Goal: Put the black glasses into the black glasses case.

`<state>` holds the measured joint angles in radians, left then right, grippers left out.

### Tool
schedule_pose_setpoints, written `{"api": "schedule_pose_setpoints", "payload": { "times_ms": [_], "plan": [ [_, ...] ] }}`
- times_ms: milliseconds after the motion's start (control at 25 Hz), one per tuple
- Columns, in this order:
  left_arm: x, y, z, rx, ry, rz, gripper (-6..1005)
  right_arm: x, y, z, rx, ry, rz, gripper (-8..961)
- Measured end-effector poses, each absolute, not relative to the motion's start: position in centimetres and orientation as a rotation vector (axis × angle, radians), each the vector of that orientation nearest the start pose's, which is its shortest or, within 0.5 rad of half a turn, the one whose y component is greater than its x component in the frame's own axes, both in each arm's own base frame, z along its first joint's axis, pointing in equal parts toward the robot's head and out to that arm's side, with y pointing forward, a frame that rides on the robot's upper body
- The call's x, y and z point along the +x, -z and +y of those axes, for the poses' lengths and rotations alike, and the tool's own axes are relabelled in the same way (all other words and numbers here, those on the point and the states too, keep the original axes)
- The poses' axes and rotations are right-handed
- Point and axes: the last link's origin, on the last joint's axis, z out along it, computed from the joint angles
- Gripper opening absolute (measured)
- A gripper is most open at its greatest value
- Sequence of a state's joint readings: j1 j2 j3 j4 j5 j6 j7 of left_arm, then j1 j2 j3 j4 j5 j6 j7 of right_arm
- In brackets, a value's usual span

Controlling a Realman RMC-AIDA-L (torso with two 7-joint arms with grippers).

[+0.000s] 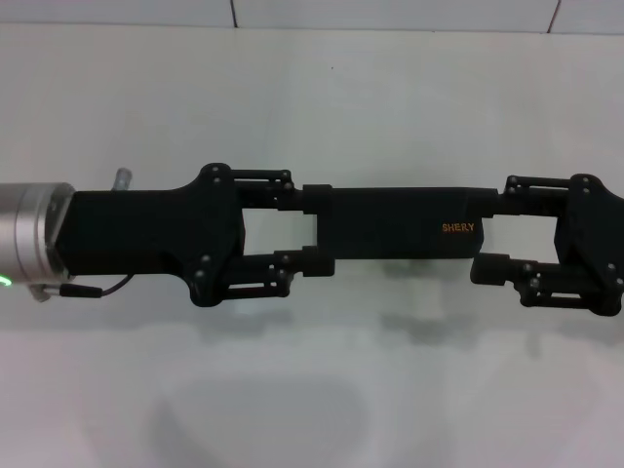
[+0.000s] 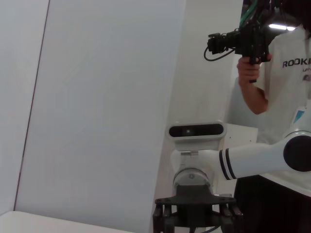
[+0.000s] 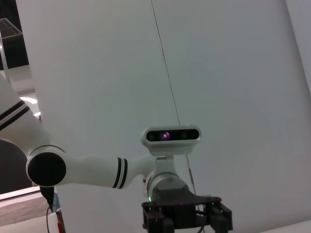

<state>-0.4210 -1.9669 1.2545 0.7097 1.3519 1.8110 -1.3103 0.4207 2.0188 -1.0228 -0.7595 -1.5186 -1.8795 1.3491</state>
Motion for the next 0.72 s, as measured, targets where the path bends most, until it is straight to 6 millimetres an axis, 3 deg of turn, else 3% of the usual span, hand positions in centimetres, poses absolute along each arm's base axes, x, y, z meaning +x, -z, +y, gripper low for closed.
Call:
{"api": "schedule_pose_setpoints", "payload": {
  "times_ms": [240, 440, 720],
  "plan": [
    [-21.7, -1.8, 28.1, -2.892, 1.231, -0.206, 578, 21.4, -3.1, 28.4, -2.889, -1.217, 0.251, 661],
    [-22.0, -1.7, 27.9, -2.908, 1.208, -0.211, 580, 21.1, -2.9, 28.4, -2.900, -1.227, 0.249, 798],
    [-22.3, -1.6, 27.7, -2.928, 1.184, -0.223, 580, 20.2, -2.2, 28.6, -2.942, -1.224, 0.214, 798]
  ]
}}
